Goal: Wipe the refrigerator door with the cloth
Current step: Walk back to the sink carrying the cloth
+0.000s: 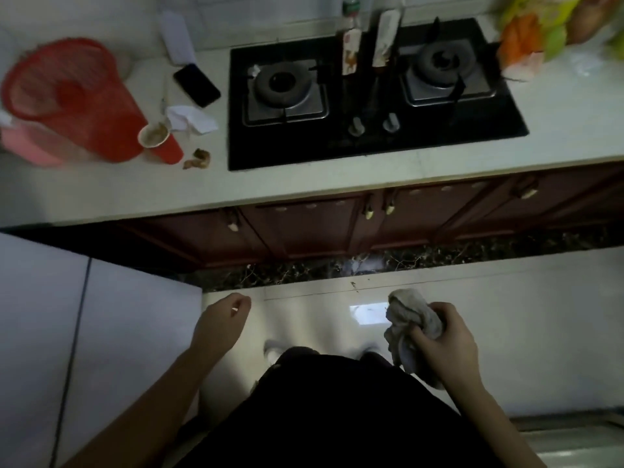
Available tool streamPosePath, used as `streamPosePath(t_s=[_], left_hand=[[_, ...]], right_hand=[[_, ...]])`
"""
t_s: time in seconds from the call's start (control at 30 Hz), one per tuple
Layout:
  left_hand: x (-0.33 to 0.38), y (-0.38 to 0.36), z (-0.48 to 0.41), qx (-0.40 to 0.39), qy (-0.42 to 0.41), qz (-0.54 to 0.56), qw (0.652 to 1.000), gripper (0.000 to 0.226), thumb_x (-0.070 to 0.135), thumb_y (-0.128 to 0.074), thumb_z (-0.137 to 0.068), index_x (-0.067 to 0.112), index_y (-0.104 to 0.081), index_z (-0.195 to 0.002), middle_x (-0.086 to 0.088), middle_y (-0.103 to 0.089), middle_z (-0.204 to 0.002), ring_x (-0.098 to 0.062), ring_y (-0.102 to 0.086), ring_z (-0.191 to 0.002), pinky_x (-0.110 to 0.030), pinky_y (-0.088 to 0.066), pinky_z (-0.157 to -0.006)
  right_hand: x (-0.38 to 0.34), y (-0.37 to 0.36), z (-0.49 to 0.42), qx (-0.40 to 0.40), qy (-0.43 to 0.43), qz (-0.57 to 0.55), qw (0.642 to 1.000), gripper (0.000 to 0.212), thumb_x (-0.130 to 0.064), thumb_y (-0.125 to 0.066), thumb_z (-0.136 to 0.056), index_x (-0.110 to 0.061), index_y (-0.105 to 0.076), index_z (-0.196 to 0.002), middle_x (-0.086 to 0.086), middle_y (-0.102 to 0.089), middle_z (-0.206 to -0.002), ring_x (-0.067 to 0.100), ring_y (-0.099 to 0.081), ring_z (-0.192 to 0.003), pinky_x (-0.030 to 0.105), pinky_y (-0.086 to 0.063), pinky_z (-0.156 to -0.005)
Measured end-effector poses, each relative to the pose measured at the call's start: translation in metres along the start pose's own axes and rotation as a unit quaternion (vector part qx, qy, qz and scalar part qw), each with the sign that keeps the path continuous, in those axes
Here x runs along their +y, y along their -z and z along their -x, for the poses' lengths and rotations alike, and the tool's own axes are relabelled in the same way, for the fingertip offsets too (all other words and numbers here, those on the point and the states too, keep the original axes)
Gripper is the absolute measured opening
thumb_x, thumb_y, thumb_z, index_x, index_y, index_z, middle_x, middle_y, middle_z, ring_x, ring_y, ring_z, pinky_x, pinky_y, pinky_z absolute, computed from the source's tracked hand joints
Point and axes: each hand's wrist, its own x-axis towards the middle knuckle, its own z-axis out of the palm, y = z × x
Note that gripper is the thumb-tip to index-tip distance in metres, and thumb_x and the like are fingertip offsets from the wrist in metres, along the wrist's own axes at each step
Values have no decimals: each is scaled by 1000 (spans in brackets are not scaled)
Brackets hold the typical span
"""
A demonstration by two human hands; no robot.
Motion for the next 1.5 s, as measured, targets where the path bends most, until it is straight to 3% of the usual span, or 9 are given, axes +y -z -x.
streamPosePath(t_s=[0.3,0.47,0.6,0.73,0.87,1.03,1.13,1.27,1.5], left_hand=[[81,-40,-46,-82,-58,-123,987,33,25,-53,-101,9,-60,-73,-4,-64,-70,-22,-63,-74,-27,-46,-69],[179,-78,-100,-150,-134,-162,966,29,33,-50,-102,16,-64,-83,-2,-67,-78,-18,-64,-76,-32,-46,-69],[266,-135,-128,-247,-196,-202,928,26,33,-49,-103,16,-67,-94,-4,-70,-89,-17,-64,-83,-31,-46,-72],[352,-204,-136,-317,-266,-268,870,33,37,-48,-103,14,-64,-86,-8,-68,-84,-25,-64,-84,-36,-49,-77],[431,-260,-117,-349,-356,-312,809,27,38,-52,-101,17,-67,-89,-2,-71,-84,-18,-67,-81,-37,-52,-78],[499,-319,-99,-359,-404,-329,775,26,35,-53,-100,17,-69,-89,-1,-72,-81,-19,-69,-80,-39,-54,-78],[527,-345,-95,-355,-396,-337,777,24,35,-55,-100,21,-69,-87,1,-73,-82,-16,-70,-80,-39,-55,-80],[556,-365,-93,-323,-355,-321,817,27,41,-55,-98,23,-69,-85,0,-74,-80,-21,-71,-81,-43,-56,-83],[616,-399,-84,-263,-314,-266,872,39,54,-49,-85,20,-68,-79,-3,-74,-74,-26,-71,-79,-50,-56,-85]], right_hand=[[48,73,-50,55,-54,-82,994,35,-28,-76,-79,-37,-53,-103,-15,-67,-91,8,-63,-82,27,-43,-66],[77,103,-58,146,-120,-102,977,39,-32,-77,-77,-39,-53,-107,-13,-66,-97,13,-62,-86,32,-45,-75],[102,124,-45,233,-193,-116,946,43,-25,-79,-77,-35,-56,-111,-14,-61,-99,13,-60,-89,29,-43,-77],[130,133,-25,318,-275,-136,897,46,-21,-80,-76,-26,-59,-117,-10,-60,-104,15,-60,-93,28,-41,-78],[151,147,-5,371,-345,-173,844,49,-19,-80,-77,-24,-60,-121,-9,-60,-107,13,-57,-92,28,-42,-79],[192,161,1,388,-393,-207,808,50,-27,-81,-78,-30,-57,-122,-10,-61,-107,14,-58,-92,33,-46,-80],[225,180,-16,376,-399,-220,807,50,-24,-80,-79,-25,-58,-124,-8,-60,-106,13,-58,-92,31,-44,-80],[267,226,-51,346,-377,-236,826,50,-23,-82,-77,-26,-60,-122,-7,-62,-108,14,-62,-93,29,-47,-78],[320,341,-127,300,-279,-203,889,46,-28,-77,-78,-29,-61,-121,-9,-62,-109,12,-62,-93,27,-46,-80]])
